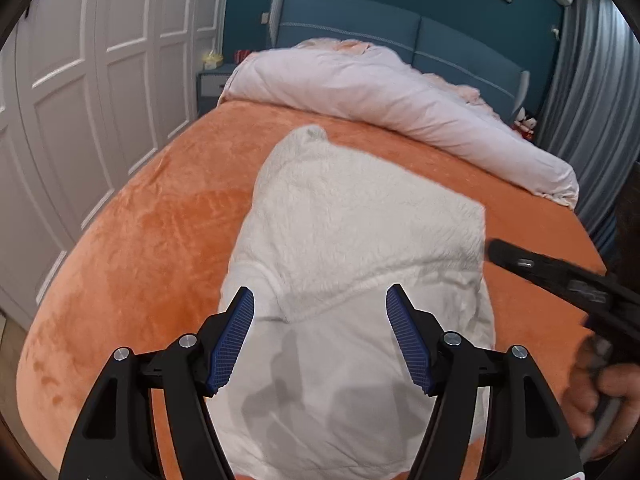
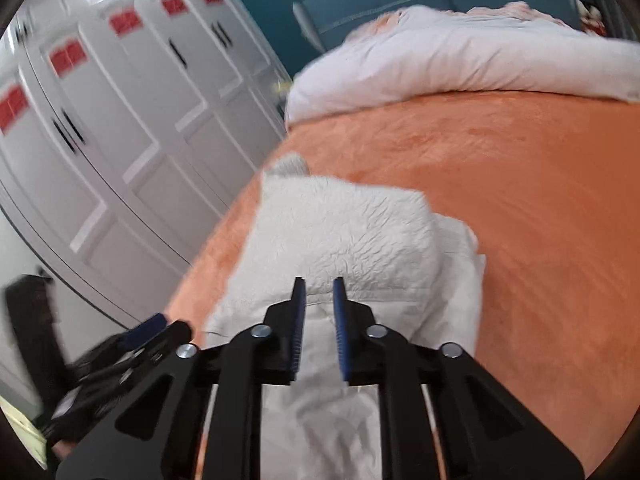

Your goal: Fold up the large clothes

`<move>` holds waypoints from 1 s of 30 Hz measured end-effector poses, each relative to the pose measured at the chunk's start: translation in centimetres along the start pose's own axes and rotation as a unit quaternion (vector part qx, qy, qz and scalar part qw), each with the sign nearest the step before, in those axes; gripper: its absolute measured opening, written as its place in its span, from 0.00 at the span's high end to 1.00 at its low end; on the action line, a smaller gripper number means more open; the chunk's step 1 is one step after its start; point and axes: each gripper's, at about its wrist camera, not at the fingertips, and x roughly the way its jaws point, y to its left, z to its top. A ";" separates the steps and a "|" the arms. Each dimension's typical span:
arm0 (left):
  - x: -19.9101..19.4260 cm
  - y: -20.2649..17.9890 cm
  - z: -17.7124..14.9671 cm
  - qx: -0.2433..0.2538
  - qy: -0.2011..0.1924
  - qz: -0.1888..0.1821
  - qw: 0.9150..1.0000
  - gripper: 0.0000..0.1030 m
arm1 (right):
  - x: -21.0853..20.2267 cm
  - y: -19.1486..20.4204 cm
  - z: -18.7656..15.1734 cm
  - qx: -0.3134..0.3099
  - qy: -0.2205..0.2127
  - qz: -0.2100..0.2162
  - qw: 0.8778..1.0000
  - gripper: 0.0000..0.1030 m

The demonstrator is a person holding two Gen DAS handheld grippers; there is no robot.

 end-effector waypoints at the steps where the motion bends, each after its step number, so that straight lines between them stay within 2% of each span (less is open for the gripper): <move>1: 0.4 0.0 -0.3 -0.002 0.008 0.003 1.000 0.36 | 1.1 -0.1 -0.1 -0.010 0.015 -0.019 1.000 0.91; 2: 1.0 0.0 -0.7 -0.001 0.017 0.009 1.000 0.36 | 2.5 0.5 -0.9 -0.022 0.031 -0.052 0.998 0.93; 3: 1.7 0.2 -1.2 0.002 0.028 0.018 0.999 0.36 | 4.3 -0.7 -1.7 -0.031 0.059 -0.093 0.993 0.98; 5: 3.2 0.4 -2.3 0.011 0.051 0.031 0.998 0.36 | 6.9 -4.0 -4.1 -0.032 0.100 -0.168 0.980 0.99; 6: 3.7 0.5 -2.8 0.014 0.059 0.033 0.998 0.35 | 7.4 -4.9 -5.2 -0.029 0.114 -0.183 0.976 1.00; 7: 4.1 0.5 -3.2 0.017 0.061 0.037 0.997 0.32 | 7.9 -6.3 -6.3 -0.013 0.134 -0.178 0.975 1.00; 9: 4.1 0.6 -3.6 0.030 0.052 0.053 0.997 0.32 | 5.7 -6.5 -6.5 0.006 0.108 -0.157 0.982 0.99; 13: 4.3 0.9 -4.0 0.023 0.051 0.055 0.997 0.31 | -0.7 -2.9 -5.9 -0.031 0.020 -0.120 0.992 0.98; 15: 4.3 0.9 -4.1 0.022 0.049 0.059 0.997 0.31 | -2.3 -1.5 -6.2 -0.041 0.012 -0.086 0.995 0.98; 16: 4.3 0.9 -4.1 0.023 0.049 0.061 0.997 0.31 | -2.2 -1.2 -6.2 -0.044 0.019 -0.080 0.996 0.98; 18: 4.3 0.7 -4.2 0.022 0.048 0.065 0.996 0.31 | -0.4 -1.5 -7.6 -0.056 0.060 -0.085 0.993 0.98; 20: 4.3 0.6 -4.4 0.023 0.052 0.067 0.996 0.29 | 2.2 -2.9 -9.5 -0.066 0.111 -0.121 0.984 0.99; 21: 4.3 0.5 -4.5 0.023 0.054 0.067 0.996 0.28 | 2.6 -3.5 -10.2 -0.065 0.120 -0.135 0.981 1.00; 23: 3.9 0.5 -4.8 0.024 0.053 0.071 0.996 0.28 | 0.6 -3.9 -10.1 -0.030 0.105 -0.119 0.987 0.99; 26: 3.4 1.0 -5.6 0.013 0.053 0.070 0.996 0.27 | -2.3 -4.1 -10.4 -0.014 0.075 -0.094 0.993 0.97; 28: 3.3 1.1 -6.2 0.002 0.053 0.070 0.996 0.25 | -1.5 -4.1 -12.0 -0.016 0.107 -0.084 0.991 1.00; 30: 3.2 1.1 -6.9 -0.002 0.060 0.068 0.996 0.22 | 0.6 -4.9 -13.9 -0.049 0.149 -0.109 0.982 1.00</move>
